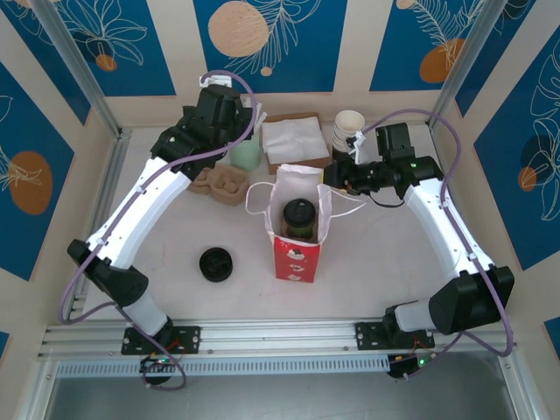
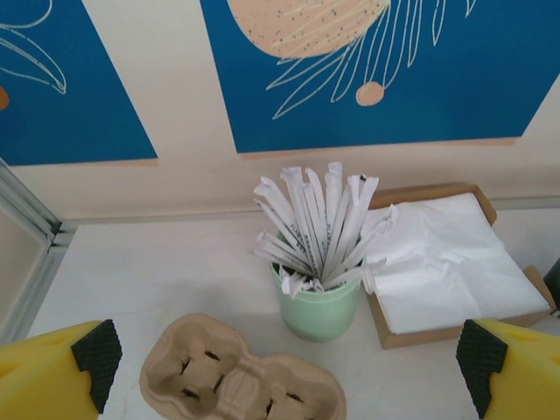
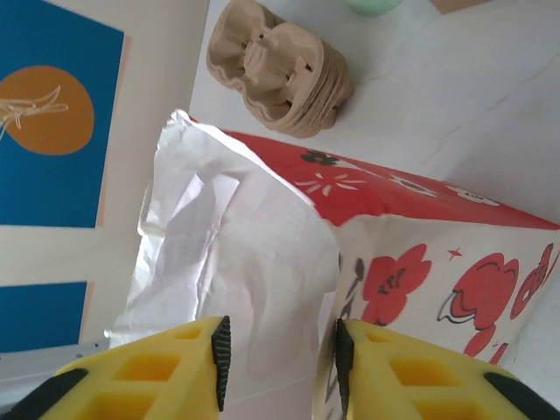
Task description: Pack the takeout coffee
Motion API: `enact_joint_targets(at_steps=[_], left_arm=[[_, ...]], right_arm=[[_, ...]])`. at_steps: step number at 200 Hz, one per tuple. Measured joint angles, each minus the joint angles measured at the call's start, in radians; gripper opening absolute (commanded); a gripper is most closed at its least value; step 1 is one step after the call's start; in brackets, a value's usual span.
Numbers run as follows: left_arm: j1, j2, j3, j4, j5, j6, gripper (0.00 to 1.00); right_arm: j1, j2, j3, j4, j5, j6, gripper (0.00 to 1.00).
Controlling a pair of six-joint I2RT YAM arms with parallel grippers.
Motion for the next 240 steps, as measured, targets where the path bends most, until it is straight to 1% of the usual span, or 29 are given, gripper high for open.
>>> enact_joint_targets(at_steps=[19, 58, 88, 111, 120, 140, 164, 204, 240], left_arm=[[0.011, 0.035, 0.039, 0.023, 0.001, 0.032, 0.99], [0.031, 0.093, 0.06, 0.086, 0.018, 0.09, 0.99], [0.032, 0.12, 0.06, 0.134, 0.058, 0.116, 0.99], [0.032, 0.118, 0.05, 0.165, 0.107, 0.116, 0.99], [0.032, 0.114, 0.034, 0.179, 0.13, 0.116, 0.99], [0.032, 0.097, -0.023, 0.194, 0.188, 0.112, 0.99], [0.032, 0.096, -0.034, 0.177, 0.233, 0.101, 0.99], [0.034, 0.095, -0.033, 0.115, 0.249, 0.089, 0.99], [0.046, 0.101, -0.033, 0.1, 0.266, 0.086, 0.99]], right_arm=[[-0.023, 0.0, 0.03, -0.005, 0.021, 0.008, 0.45], [-0.081, -0.002, 0.091, -0.005, 0.082, 0.045, 0.45], [-0.136, -0.002, 0.09, -0.002, 0.134, 0.126, 0.45], [-0.167, -0.001, 0.089, 0.023, 0.145, 0.19, 0.47], [-0.171, 0.001, 0.09, 0.024, 0.143, 0.205, 0.48], [-0.168, 0.024, 0.128, 0.008, 0.135, 0.23, 0.49], [-0.166, 0.044, 0.182, -0.021, 0.122, 0.248, 0.49], [-0.156, 0.04, 0.201, -0.063, 0.079, 0.251, 0.48], [-0.151, 0.021, 0.181, -0.062, 0.061, 0.251, 0.46]])
